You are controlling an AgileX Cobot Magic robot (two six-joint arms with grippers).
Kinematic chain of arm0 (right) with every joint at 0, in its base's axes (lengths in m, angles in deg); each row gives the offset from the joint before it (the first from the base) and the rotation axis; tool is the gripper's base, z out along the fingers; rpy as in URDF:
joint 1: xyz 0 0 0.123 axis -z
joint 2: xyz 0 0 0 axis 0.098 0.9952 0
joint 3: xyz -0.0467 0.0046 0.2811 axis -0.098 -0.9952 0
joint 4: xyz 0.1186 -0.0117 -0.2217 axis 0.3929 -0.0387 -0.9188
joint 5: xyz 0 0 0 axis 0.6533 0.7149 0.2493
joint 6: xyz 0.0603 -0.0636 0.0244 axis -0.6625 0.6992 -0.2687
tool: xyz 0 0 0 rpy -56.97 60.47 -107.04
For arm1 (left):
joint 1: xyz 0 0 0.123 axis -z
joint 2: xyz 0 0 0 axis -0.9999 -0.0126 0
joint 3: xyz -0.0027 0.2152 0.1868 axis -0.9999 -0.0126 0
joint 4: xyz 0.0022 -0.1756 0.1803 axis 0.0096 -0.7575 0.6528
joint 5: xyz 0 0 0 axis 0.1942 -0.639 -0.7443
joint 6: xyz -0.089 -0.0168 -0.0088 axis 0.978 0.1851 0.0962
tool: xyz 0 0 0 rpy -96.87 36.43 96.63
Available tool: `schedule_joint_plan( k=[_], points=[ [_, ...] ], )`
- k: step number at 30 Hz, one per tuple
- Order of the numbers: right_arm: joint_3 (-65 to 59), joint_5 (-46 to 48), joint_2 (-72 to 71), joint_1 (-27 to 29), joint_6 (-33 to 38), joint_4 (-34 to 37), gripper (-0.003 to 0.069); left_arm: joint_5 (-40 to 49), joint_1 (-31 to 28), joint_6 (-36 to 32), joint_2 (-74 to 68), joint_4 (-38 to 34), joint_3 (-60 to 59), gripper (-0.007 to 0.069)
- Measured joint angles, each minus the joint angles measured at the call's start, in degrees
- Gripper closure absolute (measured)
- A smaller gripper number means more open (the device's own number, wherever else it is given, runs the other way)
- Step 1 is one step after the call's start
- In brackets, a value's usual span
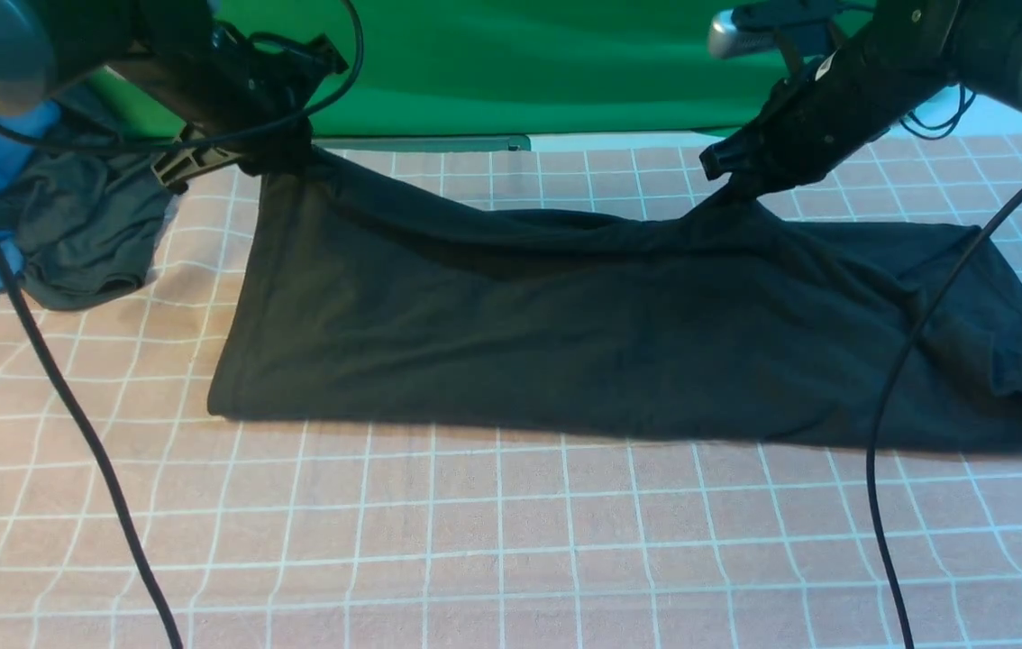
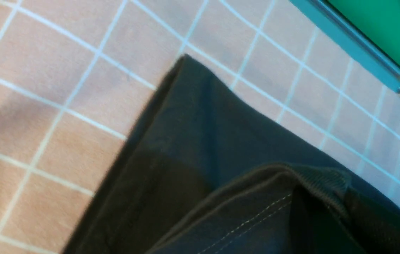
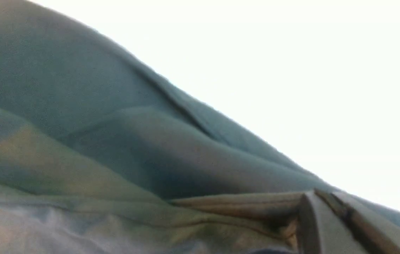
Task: Fold a long-sleeved shirt over a pink coffee tablecloth.
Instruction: 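Fold the black garment in half by bringing its near edge over to the far edge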
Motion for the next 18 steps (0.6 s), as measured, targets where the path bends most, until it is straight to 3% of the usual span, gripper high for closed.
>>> schedule_joint_plan(
  k=[7,18],
  points=[
    [0.00,-3.73,1.40,0.00,0.00,0.11,0.0620,-1.32,0.00,5.06,-1.38,5.28,0.00,0.0591],
    [0.00,-10.18,3.68,0.00,0.00,0.18,0.0609,-2.33,0.00,5.65,-4.28,6.11,0.07,0.0586]
  ],
)
